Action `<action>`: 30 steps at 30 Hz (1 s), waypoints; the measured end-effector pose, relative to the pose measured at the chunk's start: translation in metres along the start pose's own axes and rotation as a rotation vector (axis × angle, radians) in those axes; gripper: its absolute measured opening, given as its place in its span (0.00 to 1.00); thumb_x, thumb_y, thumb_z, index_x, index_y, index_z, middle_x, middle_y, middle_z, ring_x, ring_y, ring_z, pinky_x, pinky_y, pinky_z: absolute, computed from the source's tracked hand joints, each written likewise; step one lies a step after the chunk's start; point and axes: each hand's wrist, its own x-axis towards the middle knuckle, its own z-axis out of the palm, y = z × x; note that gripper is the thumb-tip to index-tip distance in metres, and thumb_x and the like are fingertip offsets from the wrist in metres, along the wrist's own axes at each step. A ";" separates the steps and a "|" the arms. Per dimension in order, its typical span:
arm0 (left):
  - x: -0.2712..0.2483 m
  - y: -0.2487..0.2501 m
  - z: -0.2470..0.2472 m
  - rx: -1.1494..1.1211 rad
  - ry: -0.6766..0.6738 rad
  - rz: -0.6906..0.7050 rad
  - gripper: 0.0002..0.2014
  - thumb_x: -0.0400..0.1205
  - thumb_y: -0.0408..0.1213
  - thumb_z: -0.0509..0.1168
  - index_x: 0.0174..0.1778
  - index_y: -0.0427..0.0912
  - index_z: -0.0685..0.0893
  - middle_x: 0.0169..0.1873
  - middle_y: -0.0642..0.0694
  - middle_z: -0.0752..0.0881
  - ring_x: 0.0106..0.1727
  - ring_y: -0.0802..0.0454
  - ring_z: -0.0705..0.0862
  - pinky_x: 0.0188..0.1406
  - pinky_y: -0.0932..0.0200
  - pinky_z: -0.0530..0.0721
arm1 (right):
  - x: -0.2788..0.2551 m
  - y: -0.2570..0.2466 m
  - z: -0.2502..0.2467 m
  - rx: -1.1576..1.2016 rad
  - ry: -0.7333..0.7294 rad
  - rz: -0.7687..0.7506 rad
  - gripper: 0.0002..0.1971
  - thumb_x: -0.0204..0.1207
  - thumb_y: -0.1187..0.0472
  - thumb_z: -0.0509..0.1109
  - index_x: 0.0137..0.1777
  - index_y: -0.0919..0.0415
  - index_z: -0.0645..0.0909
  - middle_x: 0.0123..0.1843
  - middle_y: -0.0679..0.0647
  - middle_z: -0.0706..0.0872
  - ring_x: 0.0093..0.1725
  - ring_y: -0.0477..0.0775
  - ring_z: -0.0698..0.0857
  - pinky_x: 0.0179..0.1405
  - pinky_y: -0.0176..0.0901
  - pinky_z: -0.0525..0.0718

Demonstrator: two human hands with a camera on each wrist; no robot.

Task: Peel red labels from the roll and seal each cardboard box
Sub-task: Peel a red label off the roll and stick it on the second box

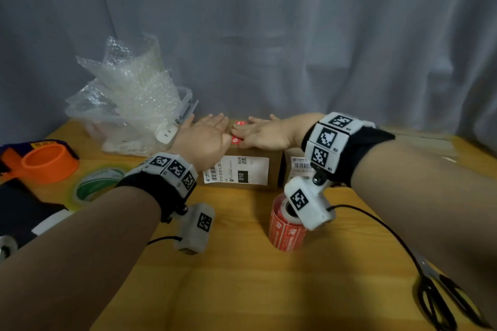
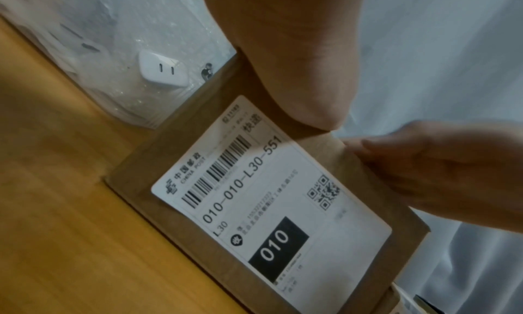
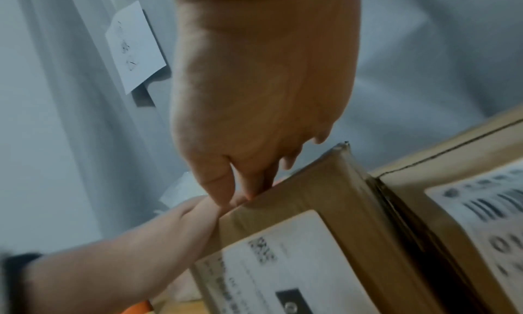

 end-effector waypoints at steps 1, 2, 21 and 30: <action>0.001 0.000 0.000 0.001 0.001 -0.004 0.28 0.85 0.46 0.41 0.83 0.46 0.55 0.83 0.50 0.57 0.84 0.53 0.55 0.83 0.45 0.46 | -0.007 -0.001 0.003 0.040 0.011 -0.034 0.27 0.86 0.48 0.47 0.83 0.49 0.47 0.86 0.45 0.47 0.85 0.52 0.43 0.81 0.66 0.37; 0.002 0.001 0.000 0.000 0.002 -0.008 0.28 0.85 0.47 0.41 0.83 0.47 0.55 0.83 0.50 0.57 0.84 0.53 0.55 0.83 0.44 0.46 | -0.014 -0.002 0.005 0.092 0.025 -0.065 0.27 0.85 0.50 0.49 0.83 0.50 0.50 0.86 0.46 0.49 0.85 0.51 0.45 0.82 0.64 0.39; -0.081 0.096 -0.050 -0.443 0.116 0.334 0.16 0.83 0.41 0.60 0.66 0.44 0.81 0.65 0.45 0.82 0.67 0.49 0.78 0.67 0.56 0.73 | -0.132 0.020 0.073 0.920 0.652 0.013 0.21 0.77 0.77 0.59 0.69 0.65 0.76 0.60 0.55 0.83 0.61 0.48 0.81 0.50 0.24 0.80; -0.104 0.116 -0.002 -0.605 -0.134 0.366 0.26 0.73 0.43 0.75 0.66 0.46 0.77 0.55 0.52 0.80 0.56 0.56 0.81 0.57 0.59 0.82 | -0.135 0.019 0.142 1.176 0.426 0.006 0.42 0.66 0.77 0.66 0.80 0.55 0.59 0.79 0.53 0.69 0.77 0.48 0.67 0.57 0.45 0.81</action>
